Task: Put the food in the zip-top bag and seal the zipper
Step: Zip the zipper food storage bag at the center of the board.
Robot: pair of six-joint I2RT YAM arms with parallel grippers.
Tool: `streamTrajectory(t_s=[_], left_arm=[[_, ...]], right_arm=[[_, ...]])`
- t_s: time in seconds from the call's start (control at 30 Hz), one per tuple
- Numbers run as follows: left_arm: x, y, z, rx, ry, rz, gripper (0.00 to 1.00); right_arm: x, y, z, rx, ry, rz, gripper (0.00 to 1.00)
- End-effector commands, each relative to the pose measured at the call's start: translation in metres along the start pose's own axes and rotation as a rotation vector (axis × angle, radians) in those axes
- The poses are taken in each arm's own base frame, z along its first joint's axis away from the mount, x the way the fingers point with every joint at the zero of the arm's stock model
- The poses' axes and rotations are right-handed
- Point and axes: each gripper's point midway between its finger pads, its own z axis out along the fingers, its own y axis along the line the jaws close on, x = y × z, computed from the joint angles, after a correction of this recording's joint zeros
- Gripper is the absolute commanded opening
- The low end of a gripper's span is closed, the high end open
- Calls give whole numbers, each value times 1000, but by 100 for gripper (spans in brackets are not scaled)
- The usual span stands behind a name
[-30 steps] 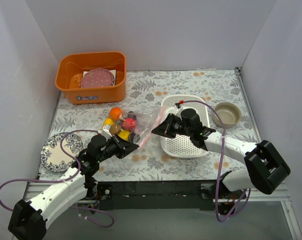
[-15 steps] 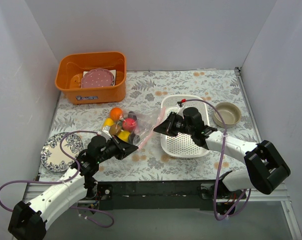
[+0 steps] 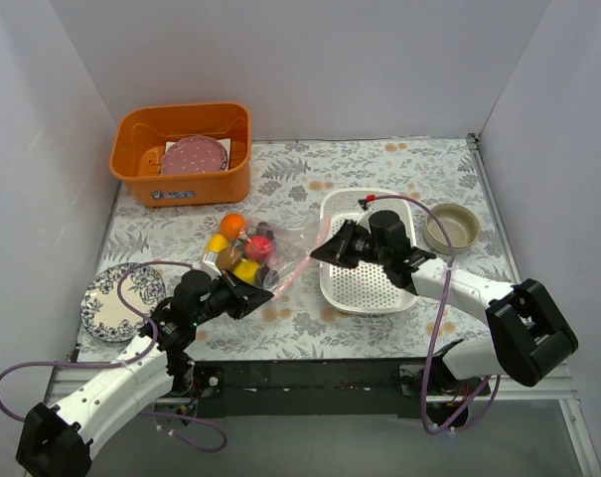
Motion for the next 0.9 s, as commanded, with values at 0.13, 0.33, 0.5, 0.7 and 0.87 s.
streamTrajectory(t_s=[0.13, 0.33, 0.5, 0.7, 0.87], left_arm=[[-1, -2, -4, -24, -8, -100, 0], [0, -2, -3, -22, -4, -101, 0], [0, -5, -4, -12, -5, -104, 0], [1, -2, -4, -15, 0, -119, 0], [1, -1, -4, -11, -1, -127, 0]], right_arm=[[-35, 9, -6, -23, -107, -47, 17], [-41, 6, -7, -19, -121, -43, 17], [-48, 2, -9, -14, -132, -43, 17], [-59, -1, -12, -10, -156, -40, 17], [-67, -5, -13, -5, -175, -36, 17]])
